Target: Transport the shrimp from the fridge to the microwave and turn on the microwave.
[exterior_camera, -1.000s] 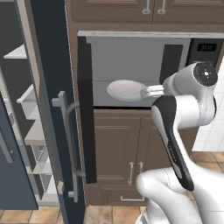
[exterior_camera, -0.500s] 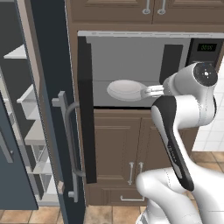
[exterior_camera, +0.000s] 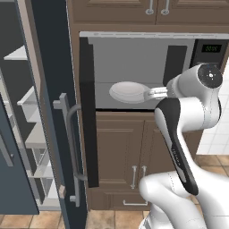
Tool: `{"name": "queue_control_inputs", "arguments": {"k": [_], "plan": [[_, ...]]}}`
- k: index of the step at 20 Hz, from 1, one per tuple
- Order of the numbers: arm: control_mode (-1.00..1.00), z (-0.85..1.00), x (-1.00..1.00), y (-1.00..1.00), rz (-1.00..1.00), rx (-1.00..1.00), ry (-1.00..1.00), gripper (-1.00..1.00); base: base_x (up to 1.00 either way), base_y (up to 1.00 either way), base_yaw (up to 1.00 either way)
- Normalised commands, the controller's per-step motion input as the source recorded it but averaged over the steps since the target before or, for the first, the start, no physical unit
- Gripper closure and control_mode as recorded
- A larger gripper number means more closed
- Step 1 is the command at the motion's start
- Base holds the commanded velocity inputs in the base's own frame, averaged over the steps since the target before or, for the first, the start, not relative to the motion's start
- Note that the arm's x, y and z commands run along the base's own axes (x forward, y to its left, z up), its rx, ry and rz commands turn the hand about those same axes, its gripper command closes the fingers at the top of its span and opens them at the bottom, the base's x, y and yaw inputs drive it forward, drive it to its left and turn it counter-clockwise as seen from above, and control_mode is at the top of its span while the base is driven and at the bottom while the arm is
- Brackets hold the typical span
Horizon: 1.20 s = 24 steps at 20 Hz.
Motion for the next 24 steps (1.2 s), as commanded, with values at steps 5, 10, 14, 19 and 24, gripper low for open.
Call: {"name": "queue_control_inputs", "arguments": {"k": [5, 10, 14, 19, 24], "plan": [[-1.00, 0.00, 0.02, -0.05, 0.00, 0.00, -0.07, 1.00, 0.00, 0.00, 0.00], [-1.00, 0.00, 0.22, -0.09, 0.02, 0.00, -0.22, 1.00, 0.00, 0.00, 0.00], [-1.00, -0.05, 0.37, -0.12, 0.06, 0.00, -0.13, 1.00, 0.00, 0.00, 0.00], [-1.00, -0.06, 0.58, -0.10, 0.11, 0.00, 0.00, 1.00, 0.00, 0.00, 0.00], [-1.00, -0.01, 0.60, -0.05, 0.11, -0.02, 0.00, 1.00, 0.00, 0.00, 0.00]]}}
